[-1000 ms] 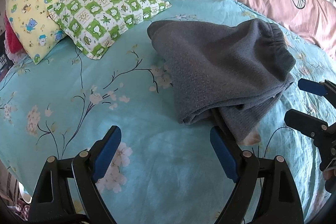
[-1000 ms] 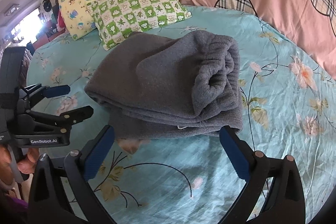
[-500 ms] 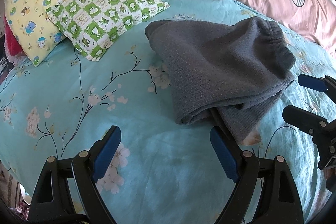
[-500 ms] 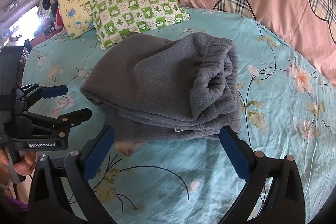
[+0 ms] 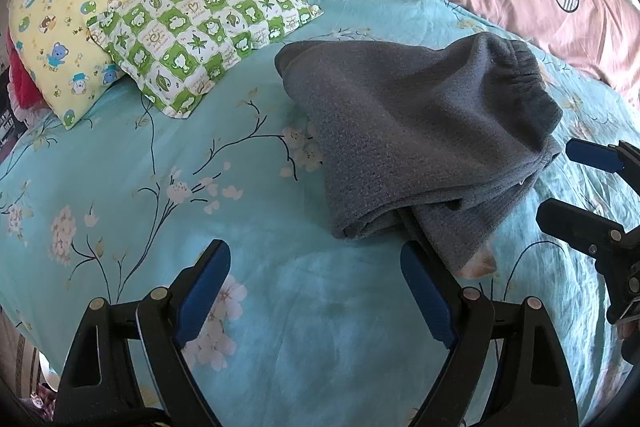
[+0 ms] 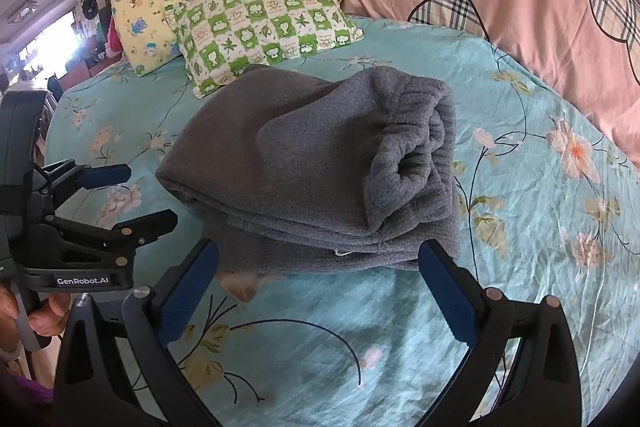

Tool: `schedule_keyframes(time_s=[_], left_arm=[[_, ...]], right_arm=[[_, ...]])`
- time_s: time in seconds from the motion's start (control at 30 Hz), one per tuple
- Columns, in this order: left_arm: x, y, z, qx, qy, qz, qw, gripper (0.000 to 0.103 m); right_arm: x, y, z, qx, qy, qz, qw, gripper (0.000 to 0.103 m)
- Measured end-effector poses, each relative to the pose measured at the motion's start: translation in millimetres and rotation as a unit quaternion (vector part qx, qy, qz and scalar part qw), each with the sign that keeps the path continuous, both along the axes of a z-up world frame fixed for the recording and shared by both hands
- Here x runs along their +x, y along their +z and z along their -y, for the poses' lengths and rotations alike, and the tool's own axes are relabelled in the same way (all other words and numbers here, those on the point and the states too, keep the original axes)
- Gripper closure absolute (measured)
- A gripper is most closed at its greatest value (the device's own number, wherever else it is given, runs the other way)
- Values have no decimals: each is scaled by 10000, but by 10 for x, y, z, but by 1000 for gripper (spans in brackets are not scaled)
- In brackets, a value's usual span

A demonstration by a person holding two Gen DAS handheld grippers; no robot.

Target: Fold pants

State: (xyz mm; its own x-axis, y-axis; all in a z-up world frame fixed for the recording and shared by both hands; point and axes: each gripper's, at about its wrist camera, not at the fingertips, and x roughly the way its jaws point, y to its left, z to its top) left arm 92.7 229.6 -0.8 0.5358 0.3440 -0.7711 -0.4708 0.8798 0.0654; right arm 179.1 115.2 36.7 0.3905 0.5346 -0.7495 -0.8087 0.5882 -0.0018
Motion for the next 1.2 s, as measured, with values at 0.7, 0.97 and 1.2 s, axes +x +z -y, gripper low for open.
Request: schedule_keyframes(time_s=[0.7,0.97,1.2], left_arm=[[24,22,4,30,-33,33,10000,15],[35,46,-3,59,-17,64,10000,15],[37,64,1,83,-15,110,9999,15]], right_arm=[[28,26,-10,21,-3,37,10000,3],[34,58,-8,57,-9,83,9999,3],[49,85,-3,80,-29,106,9999,3]])
